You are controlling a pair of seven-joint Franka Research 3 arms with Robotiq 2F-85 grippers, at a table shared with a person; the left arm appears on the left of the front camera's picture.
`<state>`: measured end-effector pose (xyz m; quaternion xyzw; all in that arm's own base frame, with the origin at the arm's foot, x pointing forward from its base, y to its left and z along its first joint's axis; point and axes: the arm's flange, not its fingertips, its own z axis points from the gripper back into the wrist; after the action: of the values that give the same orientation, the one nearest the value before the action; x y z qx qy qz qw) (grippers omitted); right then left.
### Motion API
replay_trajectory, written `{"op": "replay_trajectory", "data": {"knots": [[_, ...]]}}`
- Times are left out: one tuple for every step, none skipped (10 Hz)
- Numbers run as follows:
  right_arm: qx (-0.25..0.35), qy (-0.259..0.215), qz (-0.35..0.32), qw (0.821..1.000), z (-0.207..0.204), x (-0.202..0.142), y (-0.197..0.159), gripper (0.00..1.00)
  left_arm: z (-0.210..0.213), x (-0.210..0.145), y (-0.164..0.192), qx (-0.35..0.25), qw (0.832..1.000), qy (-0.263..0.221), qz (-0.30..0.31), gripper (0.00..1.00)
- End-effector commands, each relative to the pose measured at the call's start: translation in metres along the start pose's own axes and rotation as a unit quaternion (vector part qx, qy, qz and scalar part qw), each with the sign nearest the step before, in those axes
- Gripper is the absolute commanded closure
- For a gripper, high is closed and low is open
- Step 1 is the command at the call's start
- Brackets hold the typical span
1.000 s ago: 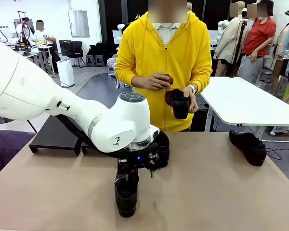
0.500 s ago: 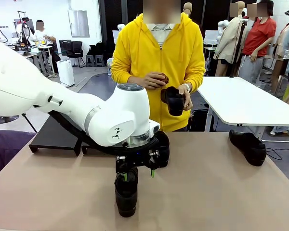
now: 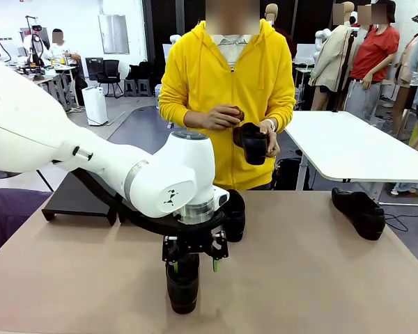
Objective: Organize the shoes by placing them on the stand.
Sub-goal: Place the Shoe from the middle of the table onto the Shoes Stand.
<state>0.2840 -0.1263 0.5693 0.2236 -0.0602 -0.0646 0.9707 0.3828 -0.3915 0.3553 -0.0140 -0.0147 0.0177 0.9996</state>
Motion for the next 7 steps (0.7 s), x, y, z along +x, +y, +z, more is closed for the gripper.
{"op": "replay_trajectory", "data": {"knots": [[0.01,-0.001,0.011,1.0,0.0003,-0.0002,-0.0012,0.0,-0.0125,0.0062,-0.0026,0.002,1.0,-0.01,0.005,0.0],[0.01,-0.001,0.011,1.0,0.0003,-0.0002,-0.0012,0.0,-0.0152,0.007,-0.0025,-0.005,1.0,-0.008,0.002,0.0],[0.01,-0.001,0.011,1.0,0.0003,-0.0002,-0.0012,0.0,-0.017,0.0068,-0.003,-0.002,1.0,-0.011,0.0,0.59],[0.01,-0.001,0.011,1.0,0.0003,-0.0002,-0.0012,0.0,-0.018,0.0063,-0.0031,-0.001,1.0,-0.009,-0.001,1.0],[0.01,-0.001,0.011,1.0,0.0003,-0.0002,-0.0012,0.0,-0.0195,0.0063,-0.0023,0.0,1.0,-0.005,-0.001,1.0],[0.01,-0.001,0.011,1.0,0.0003,-0.0002,-0.0012,0.0,-0.0199,0.0062,-0.0021,-0.001,1.0,-0.001,-0.001,1.0],[0.01,-0.001,0.011,1.0,0.0003,-0.0002,-0.0012,0.0,-0.0204,0.0057,-0.0024,0.001,1.0,-0.002,-0.001,1.0]]}}
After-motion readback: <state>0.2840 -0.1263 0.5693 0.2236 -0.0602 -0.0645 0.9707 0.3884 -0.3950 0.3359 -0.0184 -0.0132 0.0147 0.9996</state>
